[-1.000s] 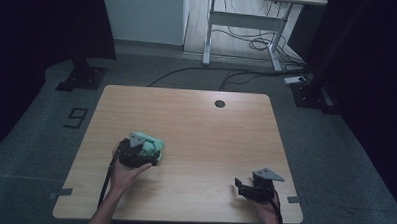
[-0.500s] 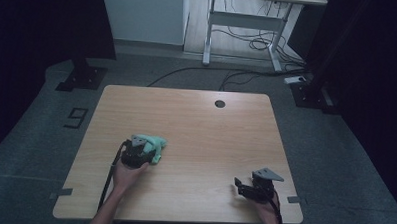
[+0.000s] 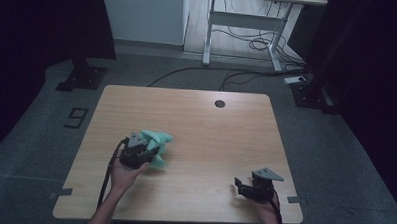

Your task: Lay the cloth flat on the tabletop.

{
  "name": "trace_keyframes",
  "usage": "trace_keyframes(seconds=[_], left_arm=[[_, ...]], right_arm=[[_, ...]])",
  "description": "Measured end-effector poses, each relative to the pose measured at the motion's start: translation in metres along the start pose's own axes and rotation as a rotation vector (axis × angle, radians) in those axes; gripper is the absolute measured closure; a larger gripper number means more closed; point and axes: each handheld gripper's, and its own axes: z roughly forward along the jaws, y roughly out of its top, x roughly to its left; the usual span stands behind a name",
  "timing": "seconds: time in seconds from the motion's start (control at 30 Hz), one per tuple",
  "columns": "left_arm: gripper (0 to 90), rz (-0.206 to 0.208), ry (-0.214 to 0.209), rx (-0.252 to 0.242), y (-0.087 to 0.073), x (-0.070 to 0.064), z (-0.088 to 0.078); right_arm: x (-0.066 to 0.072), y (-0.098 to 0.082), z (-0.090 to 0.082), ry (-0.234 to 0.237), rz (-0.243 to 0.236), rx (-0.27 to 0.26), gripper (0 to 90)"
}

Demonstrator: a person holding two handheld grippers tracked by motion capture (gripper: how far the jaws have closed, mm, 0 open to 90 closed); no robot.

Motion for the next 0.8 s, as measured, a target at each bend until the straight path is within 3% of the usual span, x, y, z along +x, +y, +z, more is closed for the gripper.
trace_keyframes(seconds=[0.07, 0.2, 0.23, 0.5, 0.8], left_arm=[[67.2, 0.011, -0.031, -0.009, 0.008, -0.009, 0.000], [67.2, 0.028, -0.051, -0.016, 0.017, -0.021, 0.006], [67.2, 0.040, -0.069, -0.019, 0.024, -0.031, 0.012], [66.9, 0.074, -0.127, 0.005, 0.036, -0.059, 0.038], [66.7, 0.078, -0.151, 0.022, 0.040, -0.070, 0.052]], right_arm=[[-0.001, 0.000, -0.001, 0.000, 0.004, -0.002, 22.1], [-0.002, 0.000, -0.001, 0.001, 0.006, -0.005, 22.2], [-0.002, 0.000, -0.001, 0.002, 0.009, -0.005, 22.3], [-0.002, 0.000, -0.001, 0.008, 0.010, -0.005, 22.5], [-0.003, 0.000, -0.001, 0.007, 0.014, -0.007, 22.6]])
